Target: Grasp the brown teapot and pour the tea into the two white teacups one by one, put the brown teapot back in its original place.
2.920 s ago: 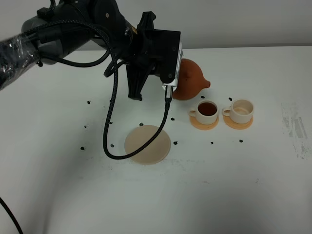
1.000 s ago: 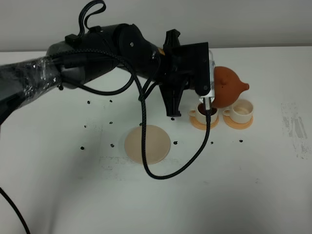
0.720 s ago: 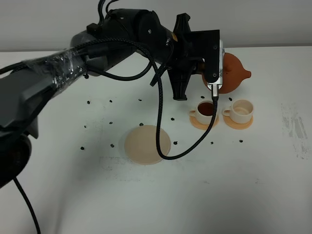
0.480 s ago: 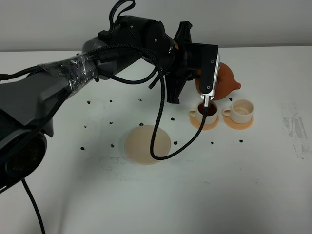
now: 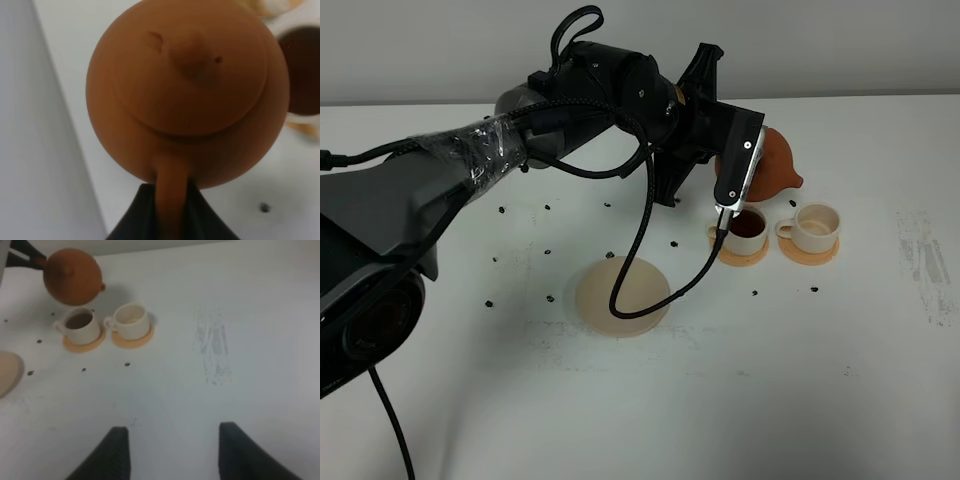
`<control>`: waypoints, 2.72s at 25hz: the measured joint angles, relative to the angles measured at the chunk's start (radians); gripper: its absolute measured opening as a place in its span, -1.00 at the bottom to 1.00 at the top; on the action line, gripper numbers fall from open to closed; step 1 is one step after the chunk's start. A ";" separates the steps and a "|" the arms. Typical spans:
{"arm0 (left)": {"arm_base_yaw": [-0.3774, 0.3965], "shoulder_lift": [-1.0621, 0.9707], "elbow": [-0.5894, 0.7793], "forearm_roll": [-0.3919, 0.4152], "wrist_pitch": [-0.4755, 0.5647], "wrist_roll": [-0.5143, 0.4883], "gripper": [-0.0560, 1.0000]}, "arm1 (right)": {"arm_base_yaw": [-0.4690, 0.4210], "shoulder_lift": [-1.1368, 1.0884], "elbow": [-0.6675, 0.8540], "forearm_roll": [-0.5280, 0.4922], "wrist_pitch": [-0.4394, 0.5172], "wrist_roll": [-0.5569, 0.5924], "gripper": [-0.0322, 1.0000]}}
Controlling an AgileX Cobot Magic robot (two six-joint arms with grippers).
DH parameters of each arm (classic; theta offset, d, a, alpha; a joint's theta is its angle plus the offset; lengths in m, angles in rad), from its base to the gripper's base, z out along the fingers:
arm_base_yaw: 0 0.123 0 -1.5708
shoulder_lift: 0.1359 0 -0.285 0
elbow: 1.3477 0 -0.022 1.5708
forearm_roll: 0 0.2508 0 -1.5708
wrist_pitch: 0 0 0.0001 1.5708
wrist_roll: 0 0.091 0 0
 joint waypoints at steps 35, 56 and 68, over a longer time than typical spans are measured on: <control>-0.043 0.028 0.000 0.102 -0.116 0.131 -0.74 | 0.000 0.000 0.000 0.000 0.000 0.000 -0.17; -0.060 0.028 0.000 0.200 -0.141 0.133 -0.74 | 0.000 0.000 0.000 0.000 0.000 0.000 -0.17; -0.070 0.028 0.000 0.215 -0.162 0.207 -0.74 | 0.000 0.000 0.000 0.000 0.000 0.000 -0.17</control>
